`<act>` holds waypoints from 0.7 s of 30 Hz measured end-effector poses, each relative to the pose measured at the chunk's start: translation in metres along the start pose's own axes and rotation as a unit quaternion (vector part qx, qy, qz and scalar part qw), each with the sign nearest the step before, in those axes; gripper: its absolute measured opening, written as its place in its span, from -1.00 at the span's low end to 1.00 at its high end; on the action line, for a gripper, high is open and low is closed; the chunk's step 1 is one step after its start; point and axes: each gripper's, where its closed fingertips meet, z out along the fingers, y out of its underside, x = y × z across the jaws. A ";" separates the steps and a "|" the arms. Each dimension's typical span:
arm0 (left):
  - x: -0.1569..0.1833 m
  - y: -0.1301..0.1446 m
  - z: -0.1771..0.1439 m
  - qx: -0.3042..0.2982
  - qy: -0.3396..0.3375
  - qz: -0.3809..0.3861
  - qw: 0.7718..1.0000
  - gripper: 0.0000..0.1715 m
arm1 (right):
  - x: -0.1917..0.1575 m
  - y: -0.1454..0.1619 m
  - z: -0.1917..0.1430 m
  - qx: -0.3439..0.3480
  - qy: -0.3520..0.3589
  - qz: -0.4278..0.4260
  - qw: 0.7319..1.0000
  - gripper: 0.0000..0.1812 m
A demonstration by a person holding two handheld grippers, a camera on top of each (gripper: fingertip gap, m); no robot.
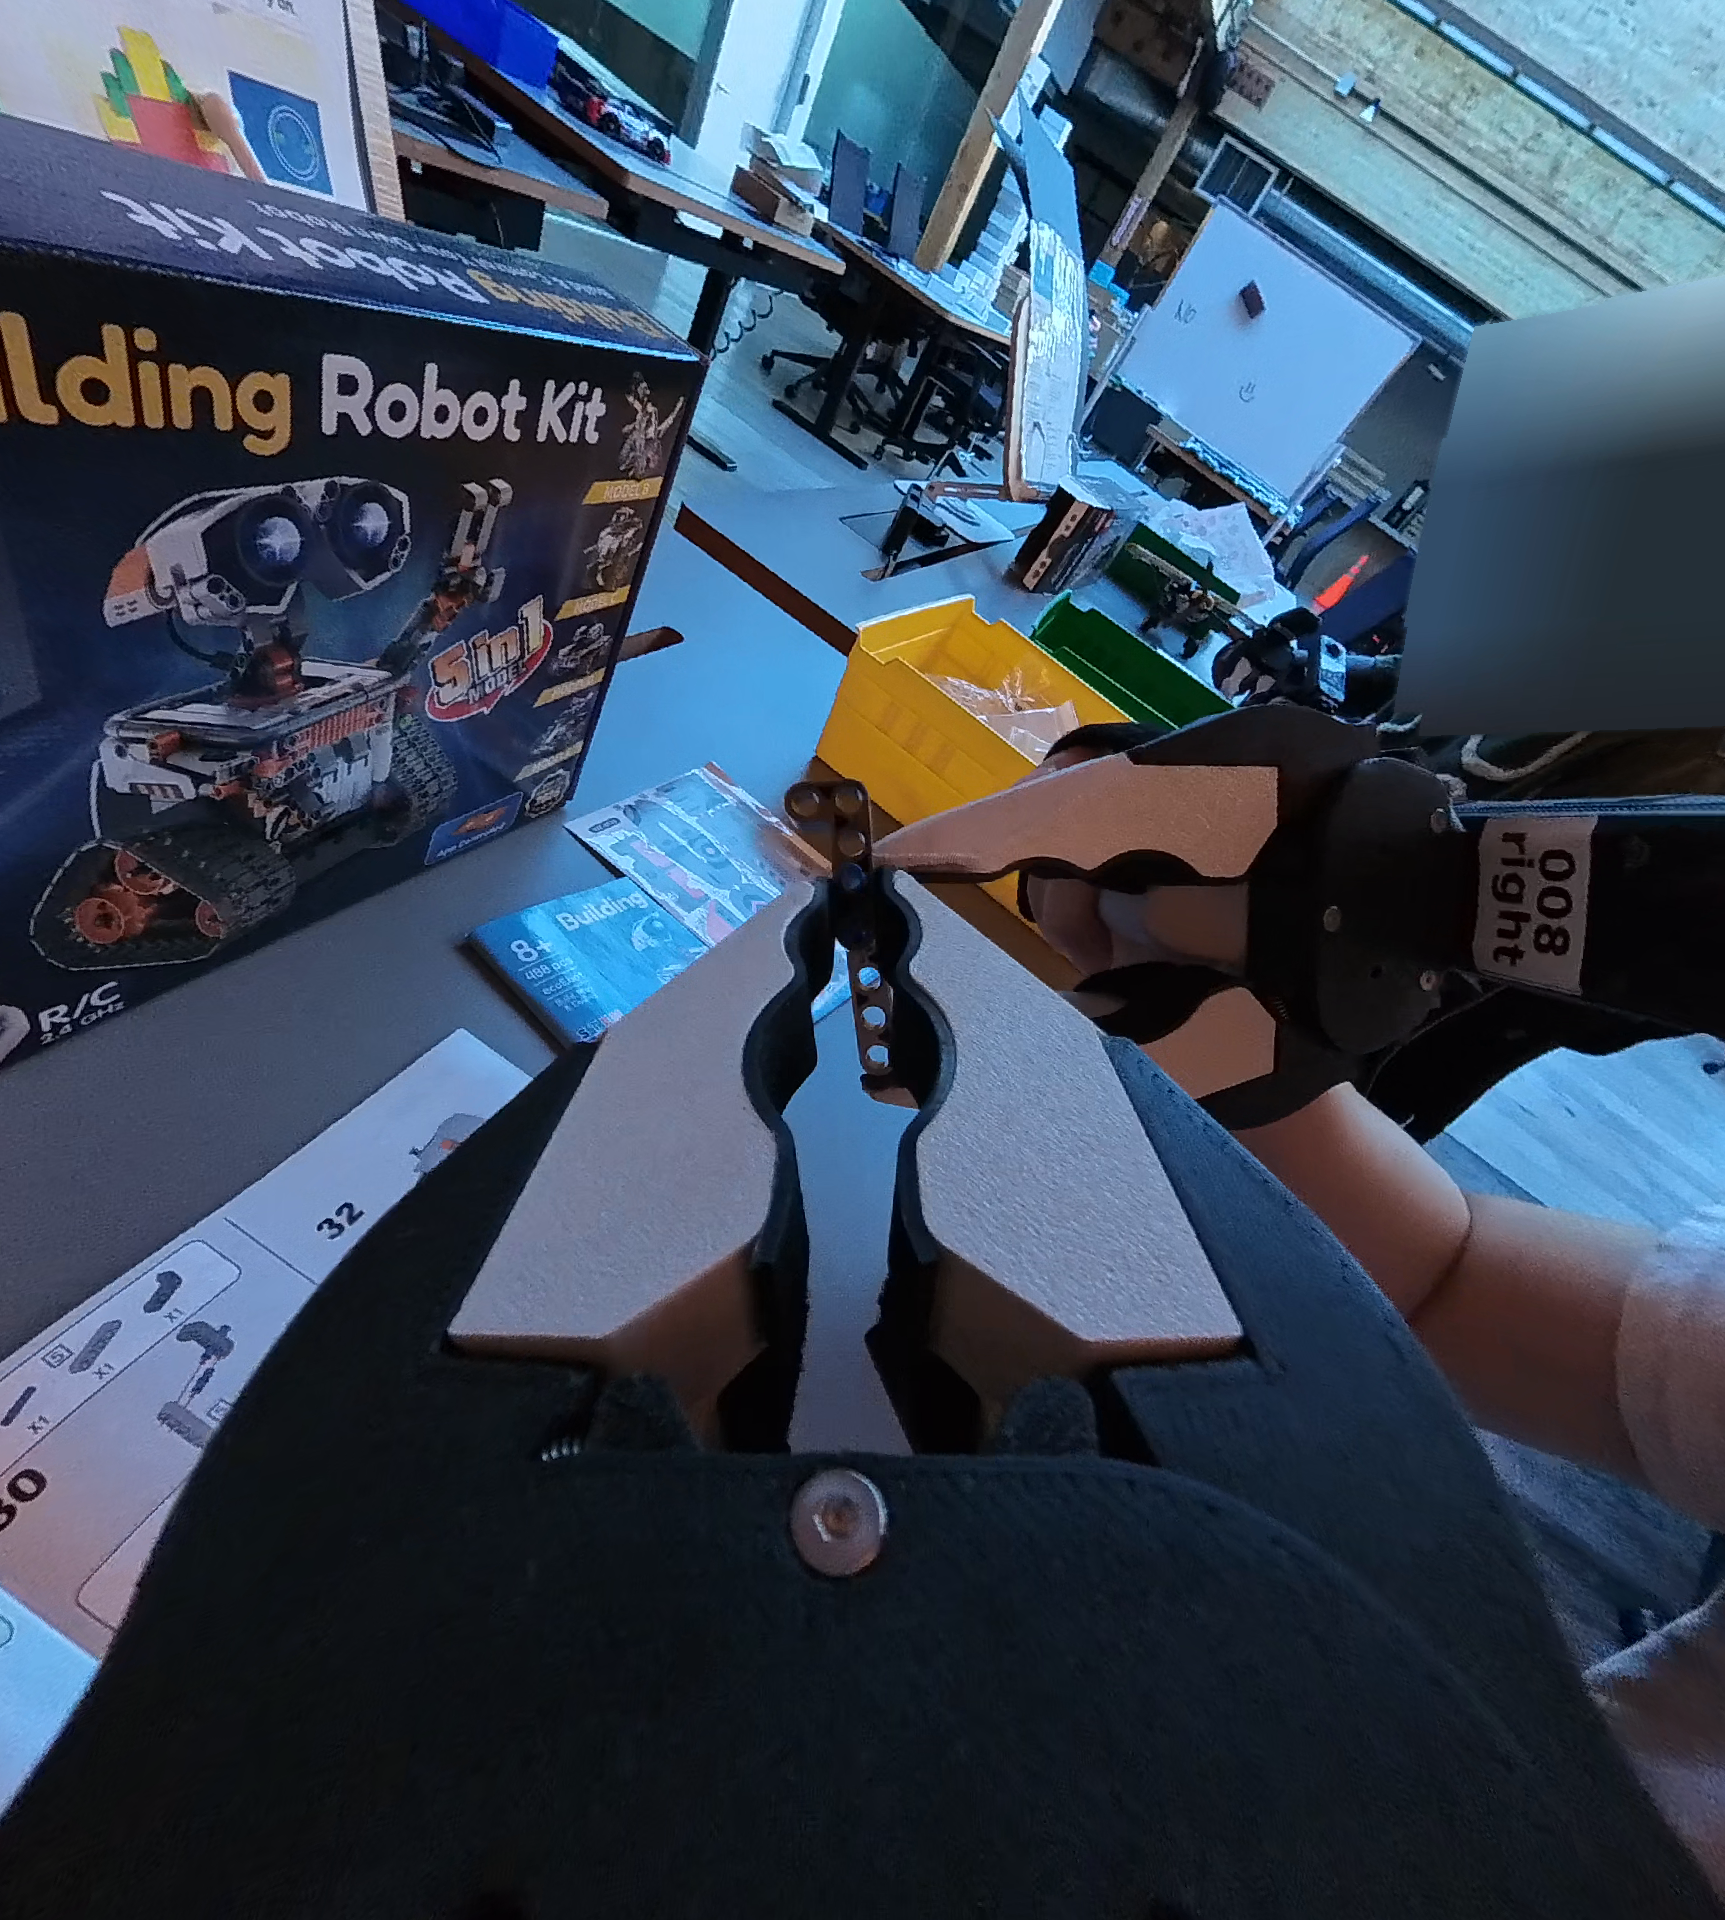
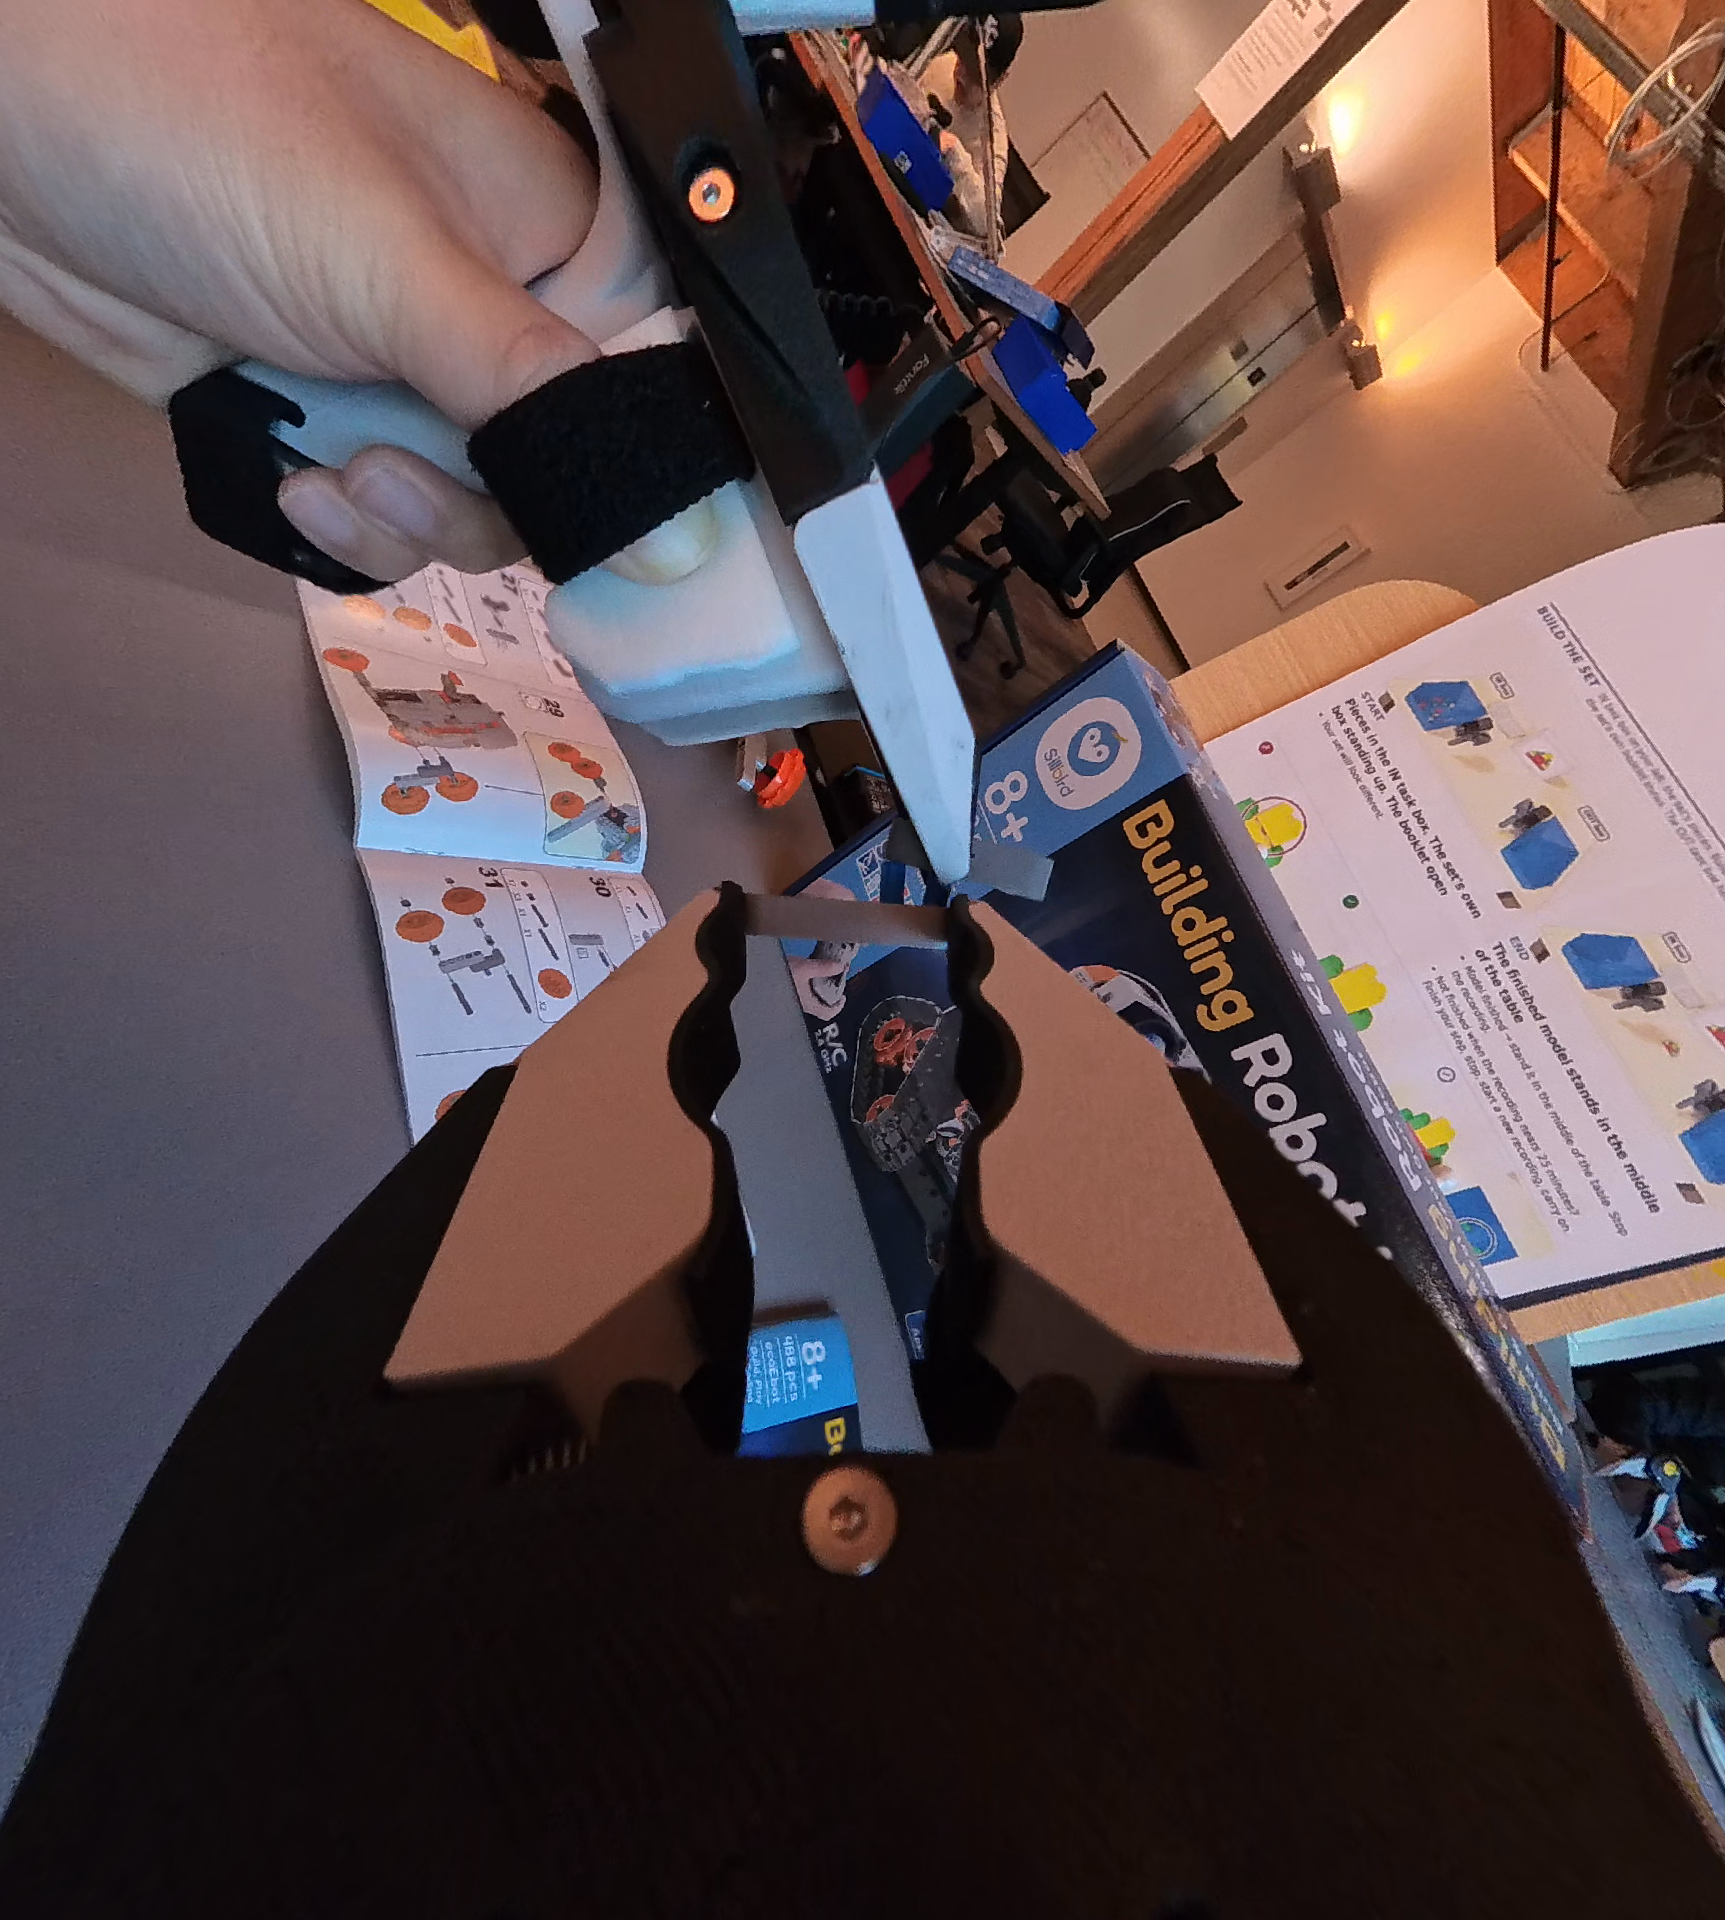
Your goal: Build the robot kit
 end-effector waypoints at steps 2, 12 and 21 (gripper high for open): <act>0.000 -0.001 0.000 0.003 0.003 -0.004 1.000 -0.94 | 0.001 -0.001 0.001 0.001 0.001 0.005 1.000 -0.60; -0.003 -0.007 -0.001 0.036 0.024 -0.043 0.998 -0.94 | 0.005 -0.003 0.004 0.005 0.019 0.028 0.999 -0.60; -0.005 -0.008 -0.001 0.047 0.039 -0.065 0.996 -0.94 | 0.007 -0.003 0.005 0.001 0.024 0.038 0.999 -0.59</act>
